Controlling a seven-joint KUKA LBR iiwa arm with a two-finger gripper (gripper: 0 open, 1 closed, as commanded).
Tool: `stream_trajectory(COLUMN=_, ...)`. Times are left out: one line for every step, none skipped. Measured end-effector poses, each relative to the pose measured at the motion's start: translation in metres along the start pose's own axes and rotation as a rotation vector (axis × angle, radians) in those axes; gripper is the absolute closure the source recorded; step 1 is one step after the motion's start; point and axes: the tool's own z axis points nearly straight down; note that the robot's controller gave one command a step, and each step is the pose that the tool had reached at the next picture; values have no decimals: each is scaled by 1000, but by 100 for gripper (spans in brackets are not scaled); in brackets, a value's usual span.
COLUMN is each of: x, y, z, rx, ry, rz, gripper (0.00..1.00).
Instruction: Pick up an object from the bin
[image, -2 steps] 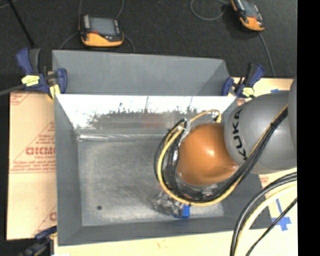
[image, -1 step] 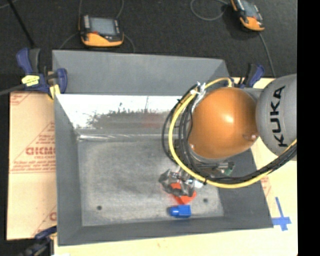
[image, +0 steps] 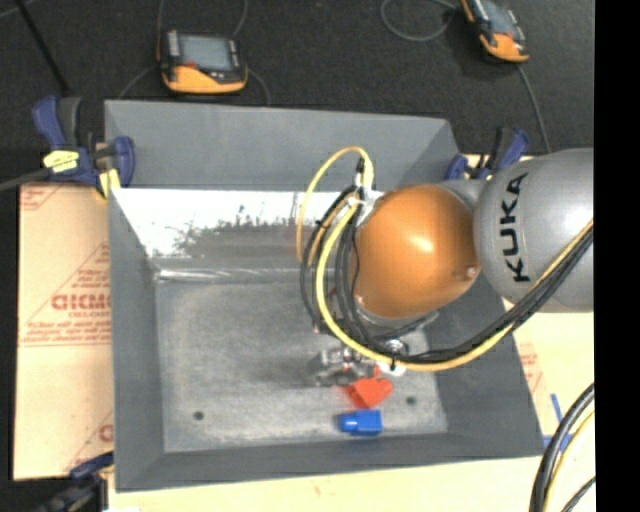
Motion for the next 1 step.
stream_trajectory(x=-15, y=-3, z=-5, rx=0, ry=-1, rz=-767, gripper=100)
